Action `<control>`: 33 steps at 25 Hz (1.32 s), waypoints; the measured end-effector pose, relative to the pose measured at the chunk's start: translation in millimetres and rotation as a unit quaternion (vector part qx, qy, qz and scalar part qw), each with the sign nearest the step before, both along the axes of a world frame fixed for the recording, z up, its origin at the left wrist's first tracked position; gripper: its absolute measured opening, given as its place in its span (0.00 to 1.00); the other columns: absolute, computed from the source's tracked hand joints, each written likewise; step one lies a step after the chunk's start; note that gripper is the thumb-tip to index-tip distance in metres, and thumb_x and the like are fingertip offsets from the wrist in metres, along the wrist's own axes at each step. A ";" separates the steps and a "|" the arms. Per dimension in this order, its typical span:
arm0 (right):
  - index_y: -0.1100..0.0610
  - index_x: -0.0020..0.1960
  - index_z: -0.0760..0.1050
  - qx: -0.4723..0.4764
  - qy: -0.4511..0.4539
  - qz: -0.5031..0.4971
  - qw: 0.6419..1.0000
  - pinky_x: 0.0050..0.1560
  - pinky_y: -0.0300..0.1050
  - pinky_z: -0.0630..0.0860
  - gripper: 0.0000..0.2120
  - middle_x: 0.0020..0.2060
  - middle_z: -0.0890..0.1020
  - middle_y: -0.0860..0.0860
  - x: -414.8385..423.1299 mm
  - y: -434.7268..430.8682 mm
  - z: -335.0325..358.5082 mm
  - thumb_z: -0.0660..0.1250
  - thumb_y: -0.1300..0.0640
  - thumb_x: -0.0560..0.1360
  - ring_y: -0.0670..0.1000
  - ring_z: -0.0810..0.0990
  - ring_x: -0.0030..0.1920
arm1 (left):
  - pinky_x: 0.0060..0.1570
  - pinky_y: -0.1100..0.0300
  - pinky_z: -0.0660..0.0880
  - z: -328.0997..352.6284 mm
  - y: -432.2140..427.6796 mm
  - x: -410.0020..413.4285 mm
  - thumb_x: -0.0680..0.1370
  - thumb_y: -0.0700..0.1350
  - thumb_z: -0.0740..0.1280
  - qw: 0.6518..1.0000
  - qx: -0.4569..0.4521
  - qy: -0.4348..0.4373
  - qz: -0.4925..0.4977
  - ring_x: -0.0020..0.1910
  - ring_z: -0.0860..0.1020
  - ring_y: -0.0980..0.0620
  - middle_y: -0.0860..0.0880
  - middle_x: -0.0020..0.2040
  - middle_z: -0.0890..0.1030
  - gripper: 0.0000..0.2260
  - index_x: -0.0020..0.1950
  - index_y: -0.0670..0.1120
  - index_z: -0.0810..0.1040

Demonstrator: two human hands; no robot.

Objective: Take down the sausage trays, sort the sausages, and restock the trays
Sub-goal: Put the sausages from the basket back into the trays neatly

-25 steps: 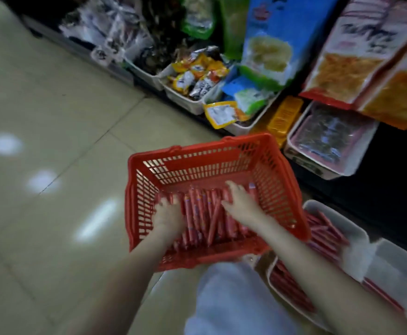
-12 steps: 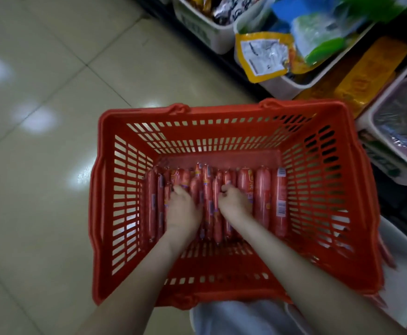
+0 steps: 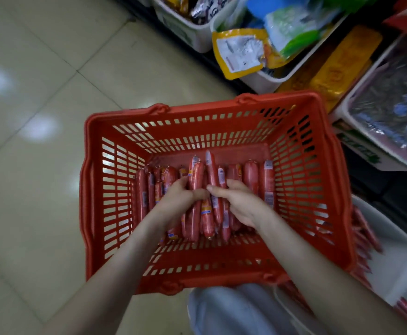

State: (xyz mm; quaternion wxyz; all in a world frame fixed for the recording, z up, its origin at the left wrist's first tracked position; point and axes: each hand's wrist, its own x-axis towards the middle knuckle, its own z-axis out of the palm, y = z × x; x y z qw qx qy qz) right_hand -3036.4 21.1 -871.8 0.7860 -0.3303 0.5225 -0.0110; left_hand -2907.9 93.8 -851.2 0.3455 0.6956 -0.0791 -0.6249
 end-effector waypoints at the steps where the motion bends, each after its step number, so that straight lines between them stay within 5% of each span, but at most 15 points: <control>1: 0.60 0.53 0.78 -0.001 -0.025 -0.022 0.999 0.50 0.44 0.79 0.07 0.47 0.84 0.55 -13.1 -2.9 19.6 0.68 0.63 0.75 0.51 0.83 0.50 | 0.53 0.45 0.78 20.2 -6.5 -7.8 0.73 0.34 0.68 0.999 -0.022 0.027 -0.004 0.49 0.82 0.41 0.40 0.51 0.83 0.14 0.58 0.42 0.75; 5: 0.65 0.59 0.77 -0.042 -0.111 -0.144 0.982 0.56 0.51 0.78 0.14 0.52 0.82 0.61 -70.4 -5.5 112.3 0.66 0.64 0.74 0.58 0.82 0.53 | 0.53 0.46 0.78 114.7 -33.8 -54.8 0.70 0.34 0.69 0.988 -0.117 0.062 -0.079 0.50 0.81 0.40 0.37 0.53 0.82 0.18 0.59 0.39 0.76; 13: 0.67 0.62 0.75 -0.223 -0.142 -0.311 0.913 0.56 0.54 0.78 0.22 0.53 0.81 0.62 -223.7 35.9 320.5 0.67 0.59 0.69 0.58 0.81 0.52 | 0.50 0.48 0.77 326.7 -52.0 -209.1 0.73 0.30 0.65 0.925 -0.265 0.026 -0.271 0.44 0.80 0.44 0.41 0.45 0.81 0.13 0.53 0.43 0.78; 17: 0.66 0.60 0.76 -0.276 -0.126 -0.371 0.877 0.50 0.51 0.79 0.22 0.52 0.82 0.61 -311.5 91.0 375.4 0.69 0.58 0.69 0.58 0.82 0.52 | 0.36 0.61 0.79 381.5 -15.3 -294.0 0.74 0.32 0.66 0.885 -0.302 0.038 -0.354 0.39 0.80 0.51 0.45 0.42 0.81 0.09 0.50 0.43 0.78; 23: 0.67 0.57 0.76 -0.267 -0.026 -0.446 0.854 0.50 0.56 0.77 0.20 0.47 0.81 0.63 -410.0 183.2 371.8 0.70 0.59 0.68 0.60 0.81 0.44 | 0.34 0.61 0.79 354.2 43.0 -401.4 0.75 0.32 0.66 0.862 -0.257 0.098 -0.425 0.35 0.81 0.51 0.44 0.41 0.81 0.08 0.50 0.42 0.78; 29: 0.64 0.53 0.78 -0.229 0.026 -0.500 0.835 0.41 0.49 0.81 0.08 0.40 0.85 0.56 -445.1 220.0 325.3 0.67 0.68 0.74 0.54 0.84 0.40 | 0.43 0.54 0.80 299.7 65.1 -436.5 0.75 0.35 0.68 0.874 -0.182 0.086 -0.442 0.44 0.82 0.46 0.42 0.46 0.83 0.09 0.53 0.42 0.79; 33: 0.64 0.55 0.77 -0.184 0.015 -0.505 0.843 0.32 0.43 0.80 0.10 0.40 0.85 0.56 -453.3 207.0 283.7 0.68 0.67 0.74 0.53 0.85 0.39 | 0.50 0.49 0.79 259.1 58.3 -444.0 0.74 0.35 0.69 0.897 -0.137 0.074 -0.413 0.48 0.82 0.44 0.40 0.49 0.83 0.12 0.57 0.41 0.78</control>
